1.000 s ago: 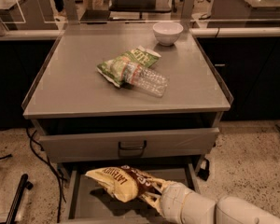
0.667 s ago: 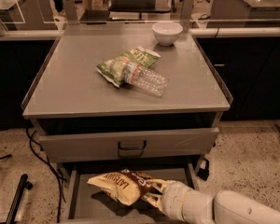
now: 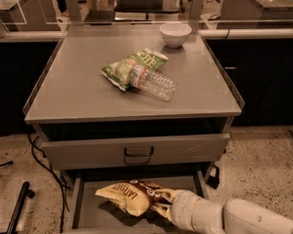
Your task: Place brown chip bag into middle drawer
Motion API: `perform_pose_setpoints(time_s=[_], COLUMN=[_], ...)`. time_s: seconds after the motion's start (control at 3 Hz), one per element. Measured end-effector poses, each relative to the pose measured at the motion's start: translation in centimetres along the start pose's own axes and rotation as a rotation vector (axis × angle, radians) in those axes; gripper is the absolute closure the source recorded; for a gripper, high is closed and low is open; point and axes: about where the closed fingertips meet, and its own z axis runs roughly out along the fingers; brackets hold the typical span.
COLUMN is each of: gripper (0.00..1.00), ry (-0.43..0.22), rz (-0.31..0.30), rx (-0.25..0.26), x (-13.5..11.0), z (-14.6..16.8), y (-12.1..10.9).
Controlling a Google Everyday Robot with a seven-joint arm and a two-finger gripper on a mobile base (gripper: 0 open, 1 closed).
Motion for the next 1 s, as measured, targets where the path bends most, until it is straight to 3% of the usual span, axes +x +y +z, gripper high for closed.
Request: perform_pose_setpoints(time_s=[1.0], gripper=[1.0], ry=[-0.045], rz=[-0.206], rx=[0.054], x=[3.4], z=[2.6], y=[-1.1])
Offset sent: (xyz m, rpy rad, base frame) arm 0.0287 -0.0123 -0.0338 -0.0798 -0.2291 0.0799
